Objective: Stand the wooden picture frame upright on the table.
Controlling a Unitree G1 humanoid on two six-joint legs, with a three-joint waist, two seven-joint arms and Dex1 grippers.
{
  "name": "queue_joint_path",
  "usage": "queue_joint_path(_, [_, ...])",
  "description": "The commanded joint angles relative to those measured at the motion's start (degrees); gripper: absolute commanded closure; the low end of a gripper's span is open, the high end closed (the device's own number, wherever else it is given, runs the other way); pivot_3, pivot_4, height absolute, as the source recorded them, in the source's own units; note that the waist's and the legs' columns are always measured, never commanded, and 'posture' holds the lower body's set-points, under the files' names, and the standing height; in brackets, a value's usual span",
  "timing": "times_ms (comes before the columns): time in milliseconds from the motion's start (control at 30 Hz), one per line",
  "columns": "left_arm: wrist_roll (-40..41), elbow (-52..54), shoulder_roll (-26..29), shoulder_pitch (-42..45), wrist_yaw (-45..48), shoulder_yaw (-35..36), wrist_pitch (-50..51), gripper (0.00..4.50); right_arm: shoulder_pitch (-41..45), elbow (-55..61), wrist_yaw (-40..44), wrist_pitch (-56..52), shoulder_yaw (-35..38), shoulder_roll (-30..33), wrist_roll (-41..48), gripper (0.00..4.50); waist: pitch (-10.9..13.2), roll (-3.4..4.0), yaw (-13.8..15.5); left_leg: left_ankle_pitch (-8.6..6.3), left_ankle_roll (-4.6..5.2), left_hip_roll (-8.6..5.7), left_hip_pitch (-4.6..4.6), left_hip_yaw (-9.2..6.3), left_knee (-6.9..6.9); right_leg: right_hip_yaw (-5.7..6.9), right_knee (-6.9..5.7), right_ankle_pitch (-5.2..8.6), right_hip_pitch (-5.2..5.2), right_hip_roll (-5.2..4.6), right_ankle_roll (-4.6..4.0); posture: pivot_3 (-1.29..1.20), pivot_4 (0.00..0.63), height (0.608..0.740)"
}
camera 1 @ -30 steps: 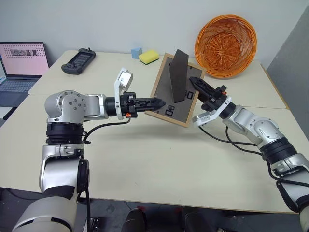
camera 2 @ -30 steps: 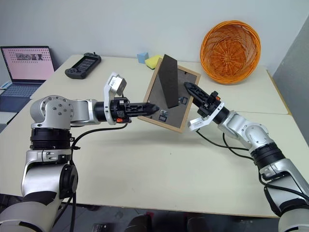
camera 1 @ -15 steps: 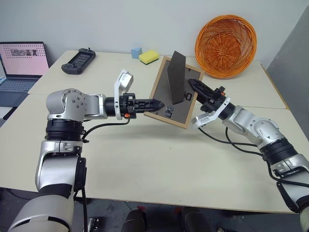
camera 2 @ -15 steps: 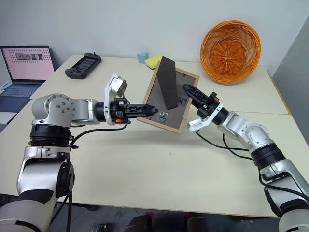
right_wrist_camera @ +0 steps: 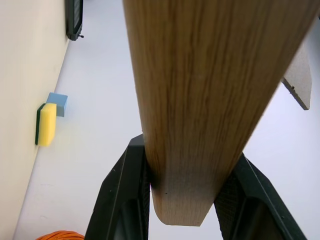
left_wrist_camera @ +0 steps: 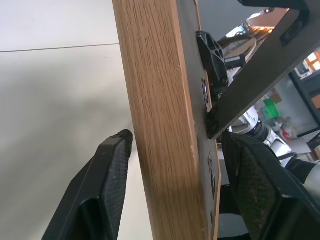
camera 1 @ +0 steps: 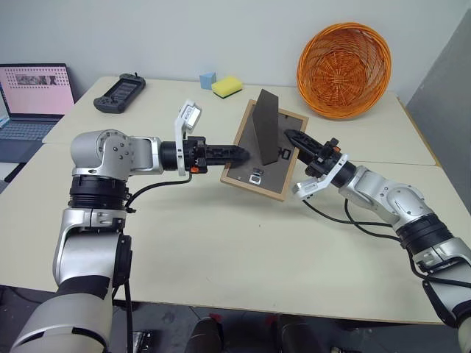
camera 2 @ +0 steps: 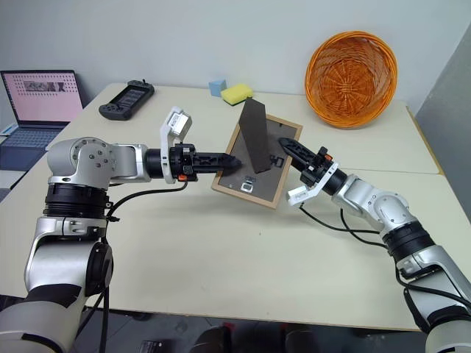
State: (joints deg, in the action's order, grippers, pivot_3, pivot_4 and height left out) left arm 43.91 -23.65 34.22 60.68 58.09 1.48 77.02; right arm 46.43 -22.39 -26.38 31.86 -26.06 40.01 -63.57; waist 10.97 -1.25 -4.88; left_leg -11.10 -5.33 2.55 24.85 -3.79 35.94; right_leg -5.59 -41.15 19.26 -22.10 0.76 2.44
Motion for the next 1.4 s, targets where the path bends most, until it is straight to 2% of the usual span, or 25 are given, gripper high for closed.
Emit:
queue_joint_path(33, [-0.2, 2.4, 1.5, 0.6, 1.7, 0.3, -1.4, 1.49, 1.1, 1.2, -0.4, 0.0, 1.4, 0.2, 1.2, 3.22, 0.0, 0.0, 0.0, 0.0, 0.0, 0.0, 0.0, 0.0, 0.0, 0.0, 0.0, 0.0, 0.0, 0.0, 0.0, 0.0, 0.15, 0.74])
queue_joint_path(267, [-0.3, 4.5, 3.5, -0.5, 2.5, 2.5, -4.1, 1.49, 1.2, -0.2, 0.0, -0.4, 1.8, -0.1, 2.1, 3.22, 0.0, 0.0, 0.0, 0.0, 0.0, 0.0, 0.0, 0.0, 0.0, 0.0, 0.0, 0.0, 0.0, 0.0, 0.0, 0.0, 0.15, 0.74])
queue_joint_path(400, [0.5, 14.0, 5.2, -4.9, 0.6, 8.5, -11.5, 1.49, 1.5, -3.3, 5.9, 0.5, 4.5, -1.9, 10.9, 3.22, 0.0, 0.0, -0.2, 0.0, 0.0, 0.07, -0.02, 0.05, 0.0, -0.01, 0.01, 0.0, 0.0, -0.01, 0.0, 0.0, 0.15, 0.74])
queue_joint_path(567, [-2.8, 29.6, 1.1, -12.9, -8.9, 14.7, -24.7, 1.49, 1.7, -1.2, 21.4, -1.0, 9.9, -6.9, 32.1, 3.22, 0.0, -0.01, -0.1, 0.0, 0.01, 0.04, -0.01, 0.02, 0.02, 0.01, 0.03, 0.0, 0.05, -0.03, 0.0, 0.0, 0.15, 0.74])
queue_joint_path(667, [-0.7, 38.7, -1.9, -18.9, -15.0, 18.4, -25.7, 1.49, 3.1, 0.4, 30.9, -6.9, 12.9, -10.9, 42.7, 3.22, 0.0, -0.01, -0.1, 0.0, 0.0, 0.09, -0.06, 0.1, 0.02, 0.03, 0.07, -0.01, 0.15, -0.06, 0.0, 0.0, 0.15, 0.74])
queue_joint_path(800, [-0.4, 46.9, -6.4, -24.6, -22.4, 18.6, -27.6, 1.49, 4.5, 4.1, 43.5, -16.7, 15.5, -16.5, 56.3, 3.22, 0.0, -0.01, 0.0, -0.05, 0.08, 0.12, -0.09, 0.03, 0.09, 0.08, 0.05, -0.01, 0.26, -0.05, 0.0, 0.0, 0.15, 0.74])
queue_joint_path(1000, [-1.4, 52.9, -10.3, -29.7, -29.5, 18.3, -31.4, 1.49, 4.6, 8.2, 56.1, -34.0, 17.3, -21.0, 68.5, 3.22, 0.0, -0.01, 0.2, -0.08, 0.14, 0.07, -0.1, -0.1, 0.13, 0.16, 0.07, -0.01, 0.35, -0.05, 0.0, 0.0, 0.15, 0.74])
queue_joint_path(1100, [-0.8, 55.7, -8.8, -34.1, -29.1, 17.0, -31.1, 1.49, 3.9, 9.4, 62.7, -43.7, 18.0, -21.8, 75.1, 3.22, 0.0, -0.01, 0.2, -0.08, 0.14, 0.09, -0.1, -0.12, 0.12, 0.19, 0.08, -0.01, 0.36, -0.05, 0.0, 0.0, 0.15, 0.74])
queue_joint_path(1200, [1.6, 57.2, -6.4, -37.6, -26.3, 16.6, -30.4, 1.49, 2.8, 9.1, 66.5, -49.6, 18.1, -21.5, 77.6, 3.22, 0.0, -0.01, 0.1, -0.1, 0.18, 0.08, -0.1, -0.11, 0.11, 0.18, 0.08, -0.01, 0.35, -0.04, 0.0, 0.0, 0.15, 0.74])
queue_joint_path(1400, [4.4, 57.9, -0.3, -40.6, -23.5, 17.6, -29.9, 1.49, 0.5, 6.6, 71.5, -53.8, 18.9, -22.0, 80.8, 3.22, 0.0, -0.01, 0.2, -0.12, 0.2, 0.07, -0.1, -0.16, 0.1, 0.22, 0.12, -0.01, 0.35, -0.02, 0.0, 0.0, 0.15, 0.74])
